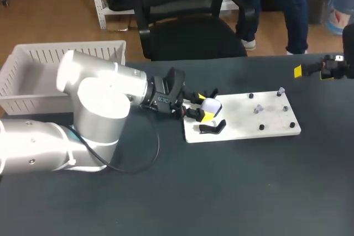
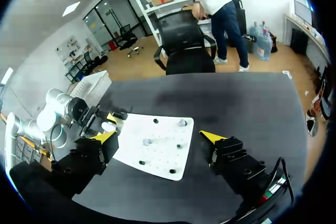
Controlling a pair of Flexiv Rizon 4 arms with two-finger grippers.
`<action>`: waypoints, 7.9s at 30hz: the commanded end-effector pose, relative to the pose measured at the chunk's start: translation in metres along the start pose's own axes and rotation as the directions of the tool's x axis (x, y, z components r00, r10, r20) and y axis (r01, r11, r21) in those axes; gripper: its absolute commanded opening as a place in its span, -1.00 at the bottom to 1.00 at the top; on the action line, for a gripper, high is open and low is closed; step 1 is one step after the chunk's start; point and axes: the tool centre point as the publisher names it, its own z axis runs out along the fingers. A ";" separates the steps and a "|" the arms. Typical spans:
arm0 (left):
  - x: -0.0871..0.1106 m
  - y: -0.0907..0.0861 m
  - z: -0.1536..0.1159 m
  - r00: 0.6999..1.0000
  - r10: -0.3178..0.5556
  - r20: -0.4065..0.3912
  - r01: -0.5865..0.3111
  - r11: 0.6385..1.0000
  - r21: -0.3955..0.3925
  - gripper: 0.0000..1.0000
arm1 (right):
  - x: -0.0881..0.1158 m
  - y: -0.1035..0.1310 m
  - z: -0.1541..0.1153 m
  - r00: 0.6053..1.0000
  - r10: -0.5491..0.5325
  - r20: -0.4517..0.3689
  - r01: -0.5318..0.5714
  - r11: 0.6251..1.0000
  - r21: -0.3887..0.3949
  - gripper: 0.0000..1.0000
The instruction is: Pick up each earbud case from the left stands, insert the matching earbuds, close the lid, and place the case in the box.
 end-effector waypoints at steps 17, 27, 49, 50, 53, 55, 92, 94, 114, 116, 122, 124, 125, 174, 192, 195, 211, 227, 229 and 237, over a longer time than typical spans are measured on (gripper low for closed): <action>0.002 0.005 0.008 1.000 -0.004 0.003 0.004 1.000 0.020 -0.43 | 0.000 0.000 0.000 1.000 0.000 0.000 0.000 1.000 0.002 1.00; 0.000 0.002 0.002 1.000 0.006 0.020 -0.007 1.000 0.026 -1.00 | 0.000 0.000 0.000 1.000 0.000 0.000 0.000 1.000 0.002 1.00; -0.074 0.009 -0.018 0.978 0.173 0.119 -0.167 0.984 -0.057 -1.00 | 0.005 0.038 0.028 0.996 -0.078 -0.049 0.075 0.995 -0.058 1.00; -0.078 0.009 -0.015 0.976 0.180 0.119 -0.174 0.983 -0.058 -1.00 | 0.006 0.042 0.032 0.995 -0.085 -0.054 0.081 0.995 -0.065 1.00; -0.087 0.012 -0.006 0.973 0.198 0.122 -0.192 0.979 -0.062 -1.00 | 0.009 0.053 0.041 0.992 -0.106 -0.074 0.099 0.990 -0.097 1.00; -0.094 0.014 -0.001 0.970 0.212 0.120 -0.206 0.976 -0.065 -1.00 | 0.010 0.059 0.046 0.990 -0.116 -0.086 0.106 0.988 -0.108 1.00; -0.123 -0.034 0.021 0.931 0.320 0.177 -0.329 0.944 0.023 -1.00 | 0.001 0.078 0.064 0.983 -0.156 -0.097 0.140 0.979 -0.151 1.00; -0.120 -0.035 0.019 0.933 0.304 0.195 -0.313 0.950 0.016 -1.00 | -0.002 0.076 0.059 0.982 -0.166 -0.085 0.154 0.979 -0.135 1.00; -0.119 -0.023 -0.007 0.893 0.162 0.419 -0.185 0.983 0.017 -1.00 | 0.002 0.022 0.034 0.876 -0.301 -0.377 0.371 0.920 0.127 1.00; -0.120 -0.023 -0.008 0.893 0.165 0.419 -0.187 0.982 0.012 -1.00 | 0.004 0.019 0.035 0.875 -0.297 -0.381 0.367 0.922 0.124 1.00; -0.120 -0.022 -0.009 0.892 0.162 0.421 -0.182 0.983 0.006 -1.00 | 0.010 0.013 0.037 0.872 -0.280 -0.402 0.356 0.926 0.127 1.00; -0.120 -0.022 -0.008 0.893 0.159 0.420 -0.177 0.984 0.004 -1.00 | 0.010 0.013 0.038 0.869 -0.280 -0.409 0.359 0.925 0.129 1.00; -0.119 -0.021 -0.008 0.894 0.159 0.420 -0.176 0.984 0.003 -1.00 | 0.011 0.013 0.038 0.868 -0.280 -0.411 0.359 0.924 0.129 1.00; -0.113 -0.014 0.000 0.911 0.142 0.387 -0.167 0.985 0.033 -1.00 | 0.028 -0.018 0.053 0.820 -0.237 -0.522 0.370 0.914 0.167 1.00; -0.113 -0.015 -0.001 0.913 0.142 0.382 -0.170 0.984 0.042 -1.00 | 0.027 -0.049 0.079 0.771 -0.111 -0.626 0.308 0.927 0.214 1.00; -0.113 -0.015 -0.001 0.913 0.142 0.382 -0.170 0.984 0.042 -1.00 | 0.028 -0.058 0.088 0.767 -0.107 -0.633 0.305 0.928 0.213 1.00; -0.113 -0.015 -0.001 0.913 0.142 0.382 -0.170 0.984 0.042 -1.00 | 0.024 -0.057 0.127 0.725 -0.107 -0.681 0.309 0.933 0.182 1.00; -0.113 -0.015 -0.001 0.913 0.142 0.382 -0.170 0.984 0.042 -1.00 | 0.022 -0.064 0.128 0.715 -0.110 -0.690 0.324 0.928 0.187 0.17; -0.113 -0.015 -0.001 0.913 0.142 0.382 -0.170 0.984 0.042 -1.00 | 0.021 -0.064 0.128 0.713 -0.112 -0.692 0.325 0.927 0.186 0.16; -0.113 -0.015 -0.001 0.913 0.142 0.382 -0.170 0.984 0.042 -1.00 | 0.023 -0.064 0.131 0.711 -0.110 -0.694 0.326 0.927 0.188 0.00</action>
